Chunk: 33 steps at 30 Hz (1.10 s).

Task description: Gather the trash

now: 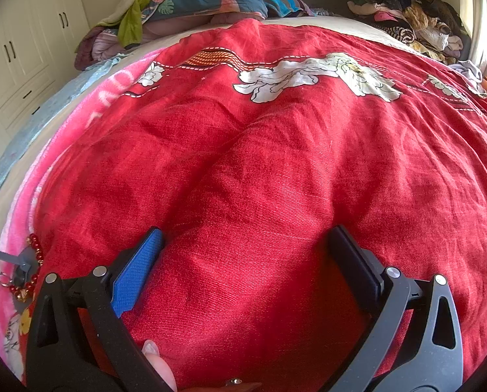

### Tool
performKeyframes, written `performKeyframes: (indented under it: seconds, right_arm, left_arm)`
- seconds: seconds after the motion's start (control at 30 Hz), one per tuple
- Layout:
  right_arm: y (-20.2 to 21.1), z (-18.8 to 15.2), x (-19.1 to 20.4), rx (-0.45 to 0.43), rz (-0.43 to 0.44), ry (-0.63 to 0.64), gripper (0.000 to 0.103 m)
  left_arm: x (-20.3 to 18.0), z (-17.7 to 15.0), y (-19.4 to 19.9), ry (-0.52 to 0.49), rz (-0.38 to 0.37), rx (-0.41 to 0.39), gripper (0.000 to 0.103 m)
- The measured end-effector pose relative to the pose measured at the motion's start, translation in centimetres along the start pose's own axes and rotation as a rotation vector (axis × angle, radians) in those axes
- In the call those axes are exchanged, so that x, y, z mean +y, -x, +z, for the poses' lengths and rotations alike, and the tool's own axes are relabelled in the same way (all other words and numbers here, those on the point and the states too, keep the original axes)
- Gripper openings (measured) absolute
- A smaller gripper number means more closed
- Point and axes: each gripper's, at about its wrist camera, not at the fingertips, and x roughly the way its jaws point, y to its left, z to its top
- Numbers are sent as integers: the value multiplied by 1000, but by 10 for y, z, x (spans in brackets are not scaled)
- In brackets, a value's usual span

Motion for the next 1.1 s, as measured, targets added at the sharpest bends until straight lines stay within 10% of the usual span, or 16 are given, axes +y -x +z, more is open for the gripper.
performKeyframes:
  seconds: [0.53, 1.1]
  right_arm:
    - [-12, 9, -90, -22, -118, -99, 97]
    - [42, 23, -30, -80, -128, -101, 97]
  left_arm:
    - [1, 1, 0, -2, 3, -1, 94]
    - [1, 0, 0, 0, 2, 1, 94]
